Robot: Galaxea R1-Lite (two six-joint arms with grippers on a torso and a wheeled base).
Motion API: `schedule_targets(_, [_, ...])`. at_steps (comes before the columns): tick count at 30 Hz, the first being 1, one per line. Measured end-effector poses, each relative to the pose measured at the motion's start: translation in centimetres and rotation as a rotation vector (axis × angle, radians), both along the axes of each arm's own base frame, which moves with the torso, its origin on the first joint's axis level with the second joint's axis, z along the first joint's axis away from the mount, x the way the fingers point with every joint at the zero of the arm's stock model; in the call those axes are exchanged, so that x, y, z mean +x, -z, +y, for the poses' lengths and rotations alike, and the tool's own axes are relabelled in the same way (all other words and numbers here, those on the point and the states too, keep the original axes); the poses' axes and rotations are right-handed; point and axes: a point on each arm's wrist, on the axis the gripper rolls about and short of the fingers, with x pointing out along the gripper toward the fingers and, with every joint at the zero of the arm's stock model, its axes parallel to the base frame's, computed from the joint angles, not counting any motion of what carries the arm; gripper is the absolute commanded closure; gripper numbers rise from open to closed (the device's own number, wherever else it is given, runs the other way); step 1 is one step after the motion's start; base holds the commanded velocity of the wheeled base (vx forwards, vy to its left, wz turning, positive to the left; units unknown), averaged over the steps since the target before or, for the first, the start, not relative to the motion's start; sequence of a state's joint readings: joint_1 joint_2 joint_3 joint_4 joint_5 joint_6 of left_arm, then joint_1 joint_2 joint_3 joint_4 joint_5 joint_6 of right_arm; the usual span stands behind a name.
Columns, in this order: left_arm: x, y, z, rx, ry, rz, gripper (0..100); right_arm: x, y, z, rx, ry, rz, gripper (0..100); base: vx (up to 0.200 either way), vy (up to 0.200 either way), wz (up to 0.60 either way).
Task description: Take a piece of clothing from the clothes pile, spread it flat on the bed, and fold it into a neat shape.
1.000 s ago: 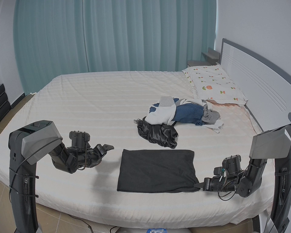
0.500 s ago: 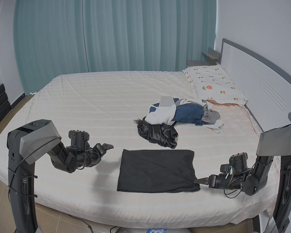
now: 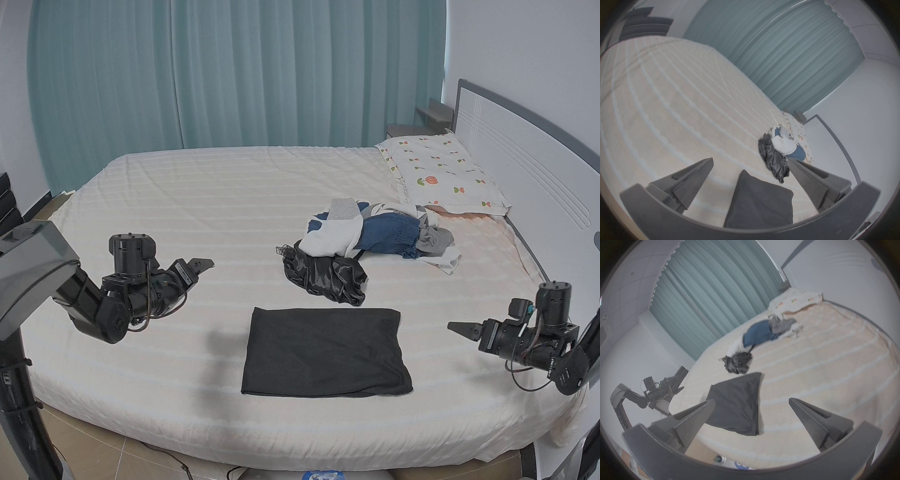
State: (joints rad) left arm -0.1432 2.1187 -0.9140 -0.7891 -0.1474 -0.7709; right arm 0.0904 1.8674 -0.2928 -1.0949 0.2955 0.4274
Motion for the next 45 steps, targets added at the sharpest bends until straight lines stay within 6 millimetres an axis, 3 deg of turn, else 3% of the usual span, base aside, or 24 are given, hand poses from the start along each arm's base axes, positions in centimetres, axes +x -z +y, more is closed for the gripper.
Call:
schedule_targets(5, [-3.1,-3.2,0.8,0.039,-0.044,-0.085,0,-2.9,-3.6,-0.5,0.003,0.014,-0.131,0,0.0,0.0,0.0])
schedule_targets(9, [-6.8,-5.8,1.8,0.093,-0.08,-0.156,0,-5.8,-5.6,-0.9,-0.005,0.022,-0.224,0,0.0,0.0,0.0])
schedule_targets(17, [-14.9,-9.5,3.5,0.204,-0.167,-0.3,0,-11.0,-7.3,-1.7,-0.061,0.029,-0.369,0,0.0,0.0,0.0])
schedule_targets(24, [-22.2,-11.1,4.5,0.326,-0.236,-0.428,0,-16.1,-7.1,-2.0,-0.124,0.02,-0.398,0,0.0,0.0,0.0])
schedule_targets(34, [-31.2,-10.4,5.7,0.523,-0.352,-0.472,0,-22.6,-4.9,-2.2,-0.214,-0.01,-0.359,0,0.0,0.0,0.0])
schedule_targets(45, [-39.4,-6.3,6.6,0.734,-0.464,-0.521,0,-27.1,-3.1,-2.5,-0.404,0.046,-0.461,0,0.0,0.0,0.0])
